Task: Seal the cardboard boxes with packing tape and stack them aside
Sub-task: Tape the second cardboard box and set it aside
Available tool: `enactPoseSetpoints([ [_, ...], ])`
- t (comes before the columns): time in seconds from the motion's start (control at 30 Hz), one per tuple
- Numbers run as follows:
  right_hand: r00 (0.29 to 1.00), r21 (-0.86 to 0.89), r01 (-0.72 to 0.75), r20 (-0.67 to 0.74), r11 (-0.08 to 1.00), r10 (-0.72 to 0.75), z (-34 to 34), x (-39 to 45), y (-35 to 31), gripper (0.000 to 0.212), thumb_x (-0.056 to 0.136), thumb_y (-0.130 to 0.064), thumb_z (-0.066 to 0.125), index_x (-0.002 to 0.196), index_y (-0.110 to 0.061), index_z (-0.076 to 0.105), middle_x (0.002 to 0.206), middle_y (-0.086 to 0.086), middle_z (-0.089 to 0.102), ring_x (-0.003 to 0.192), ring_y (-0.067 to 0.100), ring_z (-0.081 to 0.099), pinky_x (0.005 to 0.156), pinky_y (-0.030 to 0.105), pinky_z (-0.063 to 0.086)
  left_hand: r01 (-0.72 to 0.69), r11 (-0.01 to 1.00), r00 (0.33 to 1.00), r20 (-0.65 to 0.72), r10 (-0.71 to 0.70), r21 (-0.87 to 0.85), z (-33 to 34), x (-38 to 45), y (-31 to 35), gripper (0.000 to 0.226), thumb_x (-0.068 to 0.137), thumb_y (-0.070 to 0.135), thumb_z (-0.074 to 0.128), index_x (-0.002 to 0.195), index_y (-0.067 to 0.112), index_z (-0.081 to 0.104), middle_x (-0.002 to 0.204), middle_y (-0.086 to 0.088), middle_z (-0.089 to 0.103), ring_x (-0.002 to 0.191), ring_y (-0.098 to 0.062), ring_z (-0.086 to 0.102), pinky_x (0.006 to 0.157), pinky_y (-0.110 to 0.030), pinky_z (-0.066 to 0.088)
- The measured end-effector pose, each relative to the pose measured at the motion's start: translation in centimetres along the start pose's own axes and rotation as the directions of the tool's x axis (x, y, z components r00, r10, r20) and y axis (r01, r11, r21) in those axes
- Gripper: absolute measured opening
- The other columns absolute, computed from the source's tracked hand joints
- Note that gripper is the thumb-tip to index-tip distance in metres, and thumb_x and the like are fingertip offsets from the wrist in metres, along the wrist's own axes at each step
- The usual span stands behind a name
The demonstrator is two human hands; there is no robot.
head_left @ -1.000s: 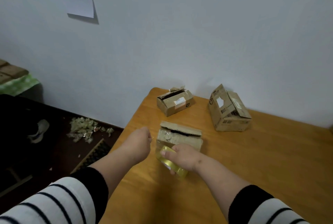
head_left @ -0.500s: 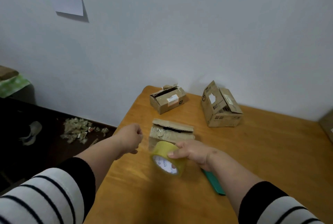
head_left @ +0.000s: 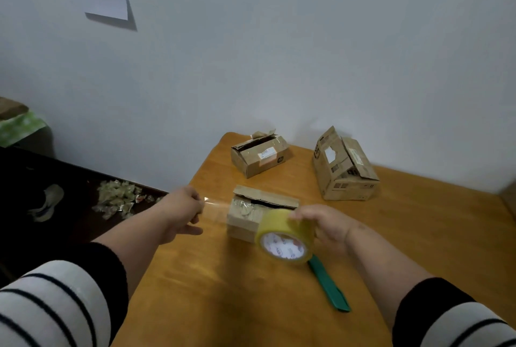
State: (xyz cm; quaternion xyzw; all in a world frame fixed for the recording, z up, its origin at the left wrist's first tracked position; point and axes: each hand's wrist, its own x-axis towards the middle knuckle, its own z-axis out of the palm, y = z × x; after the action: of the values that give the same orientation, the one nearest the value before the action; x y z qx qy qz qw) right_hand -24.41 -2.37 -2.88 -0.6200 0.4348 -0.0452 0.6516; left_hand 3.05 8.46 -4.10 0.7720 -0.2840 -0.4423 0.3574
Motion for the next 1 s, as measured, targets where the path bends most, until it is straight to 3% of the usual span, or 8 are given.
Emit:
enactPoseSetpoints([
  [0.07, 1.000, 0.133, 0.008, -0.009, 0.991, -0.007, -0.9, 0.3, 0.0, 0.039, 0.065, -0.035, 0.072, 0.095, -0.012, 0.069, 0.097, 0.007, 0.068, 0.099, 0.026, 0.061, 0.099, 0.044, 0.044, 0.031, 0.996, 0.999, 0.036, -0.028, -0.079, -0.6, 0.6, -0.2, 0.005, 0.095, 0.003, 0.055, 0.091, 0.004, 0.056, 0.078, -0.012, 0.049, 0.067, -0.021, 0.049, 0.065, -0.043, 0.061],
  [0.17, 1.000, 0.119, 0.020, 0.019, 0.993, -0.023, -1.4, 1.2, -0.6, 0.023, 0.064, -0.033, 0.073, 0.077, -0.015, 0.066, 0.081, 0.004, 0.068, 0.087, 0.025, 0.060, 0.091, 0.040, 0.043, 0.045, 0.991, 0.996, 0.079, -0.035, -0.129, -0.8, 1.9, 0.3, 0.006, 0.095, 0.002, 0.054, 0.091, 0.005, 0.056, 0.079, -0.011, 0.049, 0.067, -0.020, 0.048, 0.067, -0.044, 0.061],
  [0.27, 0.995, 0.117, 0.079, -0.075, 0.990, -0.070, -1.9, 2.4, -1.7, 0.028, 0.069, -0.034, 0.076, 0.075, -0.013, 0.060, 0.079, 0.006, 0.060, 0.086, 0.027, 0.055, 0.090, 0.044, 0.041, 0.047, 0.989, 0.994, 0.103, -0.033, -0.142, -0.9, 3.8, 1.1, 0.006, 0.095, 0.001, 0.054, 0.093, 0.006, 0.056, 0.082, -0.012, 0.050, 0.068, -0.020, 0.049, 0.071, -0.046, 0.061],
  [0.47, 0.946, -0.273, 0.050, -0.295, 0.961, -0.133, -1.8, 5.0, -3.9, 0.023, 0.087, -0.036, 0.068, 0.080, -0.015, 0.066, 0.082, 0.007, 0.069, 0.079, 0.025, 0.065, 0.088, 0.045, 0.051, 0.138, 0.964, 0.977, 0.190, -0.095, -0.227, -0.6, 7.7, 2.0, 0.012, 0.099, 0.003, 0.049, 0.089, 0.008, 0.052, 0.078, -0.010, 0.049, 0.064, -0.019, 0.047, 0.067, -0.045, 0.059],
  [0.6, 0.903, -0.299, 0.029, -0.401, 0.954, -0.153, -1.4, 6.4, -4.4, 0.023, 0.085, -0.033, 0.072, 0.076, -0.013, 0.067, 0.078, 0.008, 0.071, 0.069, 0.021, 0.066, 0.074, 0.040, 0.055, 0.203, 0.942, 0.956, 0.263, -0.131, -0.267, -0.1, 10.0, 1.9, 0.012, 0.100, 0.007, 0.051, 0.088, 0.007, 0.054, 0.078, -0.010, 0.049, 0.063, -0.019, 0.047, 0.064, -0.043, 0.059],
  [0.73, 0.874, -0.345, 0.027, -0.447, 0.938, -0.189, -1.0, 7.1, -4.8, 0.024, 0.086, -0.029, 0.072, 0.077, -0.007, 0.066, 0.071, 0.005, 0.064, 0.061, 0.013, 0.058, 0.059, 0.028, 0.045, 0.214, 0.948, 0.948, 0.283, -0.145, -0.235, 0.1, 11.8, 1.6, 0.003, 0.096, 0.009, 0.059, 0.094, 0.006, 0.059, 0.084, -0.010, 0.050, 0.067, -0.019, 0.047, 0.064, -0.040, 0.058],
  [1.0, 0.875, -0.385, -0.008, -0.450, 0.923, -0.180, -1.8, 8.7, -5.7, 0.027, 0.087, -0.027, 0.070, 0.082, -0.001, 0.066, 0.074, 0.007, 0.062, 0.066, 0.018, 0.058, 0.063, 0.030, 0.045, 0.315, 0.915, 0.920, 0.316, -0.230, -0.251, 1.3, 13.7, 1.4, 0.011, 0.097, 0.011, 0.050, 0.091, 0.011, 0.059, 0.082, -0.009, 0.061, 0.080, -0.022, 0.059, 0.060, -0.040, 0.055],
])
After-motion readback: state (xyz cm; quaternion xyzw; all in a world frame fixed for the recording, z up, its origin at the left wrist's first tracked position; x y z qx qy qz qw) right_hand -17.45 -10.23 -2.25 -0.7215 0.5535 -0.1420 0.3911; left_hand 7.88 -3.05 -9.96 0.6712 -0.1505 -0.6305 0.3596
